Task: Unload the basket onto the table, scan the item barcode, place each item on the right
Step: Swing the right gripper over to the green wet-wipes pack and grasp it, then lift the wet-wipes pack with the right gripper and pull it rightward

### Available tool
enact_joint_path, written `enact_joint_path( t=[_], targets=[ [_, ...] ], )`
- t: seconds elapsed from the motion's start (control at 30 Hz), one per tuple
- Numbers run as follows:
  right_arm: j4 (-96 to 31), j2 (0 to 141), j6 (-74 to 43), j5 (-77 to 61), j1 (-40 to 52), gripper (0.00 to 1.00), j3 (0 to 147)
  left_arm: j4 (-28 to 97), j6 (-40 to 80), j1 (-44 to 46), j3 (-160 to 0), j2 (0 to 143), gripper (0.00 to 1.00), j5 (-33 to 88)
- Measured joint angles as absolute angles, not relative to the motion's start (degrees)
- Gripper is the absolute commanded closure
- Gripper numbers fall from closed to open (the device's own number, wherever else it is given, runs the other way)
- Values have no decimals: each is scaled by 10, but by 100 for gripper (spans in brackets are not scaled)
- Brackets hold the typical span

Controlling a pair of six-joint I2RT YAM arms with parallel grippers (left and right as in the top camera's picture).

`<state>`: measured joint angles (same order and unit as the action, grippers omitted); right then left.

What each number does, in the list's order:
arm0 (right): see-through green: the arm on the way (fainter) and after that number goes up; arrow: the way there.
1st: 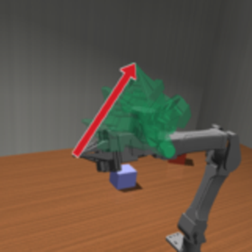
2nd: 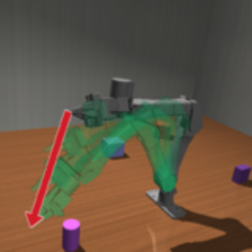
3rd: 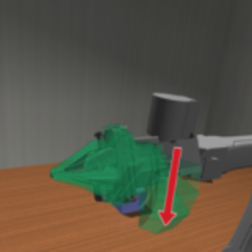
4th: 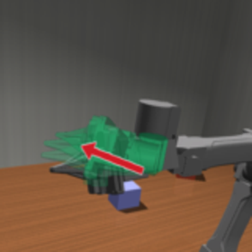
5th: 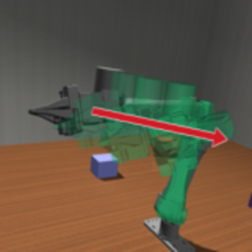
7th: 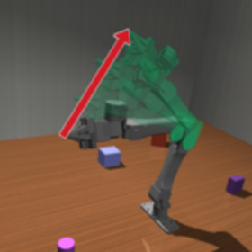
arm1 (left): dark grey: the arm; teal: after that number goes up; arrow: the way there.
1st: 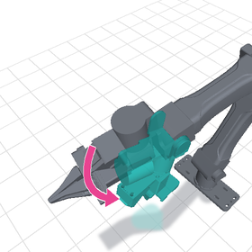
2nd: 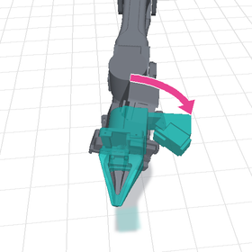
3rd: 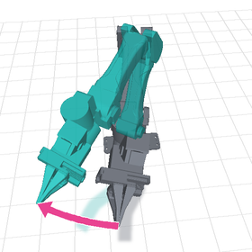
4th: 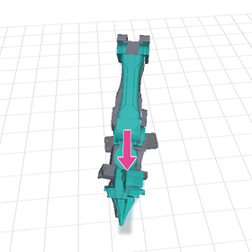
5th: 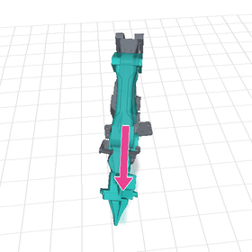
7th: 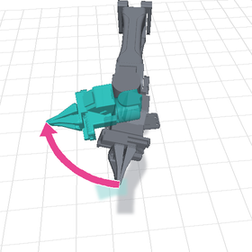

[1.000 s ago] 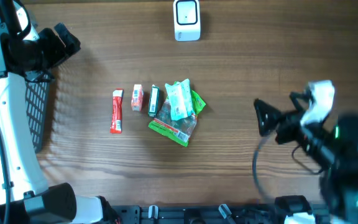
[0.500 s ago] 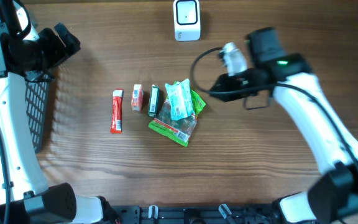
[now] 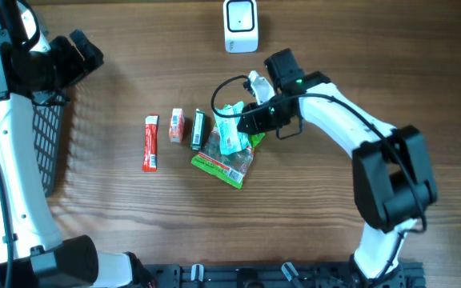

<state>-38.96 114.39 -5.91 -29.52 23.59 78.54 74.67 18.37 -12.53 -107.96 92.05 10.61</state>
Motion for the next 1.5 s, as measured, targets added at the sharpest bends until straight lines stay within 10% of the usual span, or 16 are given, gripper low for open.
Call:
enact_joint_path(
  t=[0.03, 0.2, 0.73, 0.97, 1.1, 1.5],
  targets=[
    [-384, 1153, -63, -295, 236, 81, 785, 747, 184, -125, -1080, 920, 0, 106],
    [-379, 1170, -75, -304, 236, 96, 785, 747, 184, -125, -1080, 920, 0, 106],
    [-456, 995, -77, -195, 98, 96, 739, 747, 184, -125, -1080, 920, 0, 106],
    [-432, 1010, -63, -123, 96, 61, 655, 747, 184, -125, -1080, 920, 0, 106],
    [-497, 1007, -53, -123, 96, 96, 716, 747, 184, -125, -1080, 921, 0, 106],
    [-352, 987, -89, -241, 96, 96, 585, 747, 184, -125, -1080, 920, 0, 106]
  ],
)
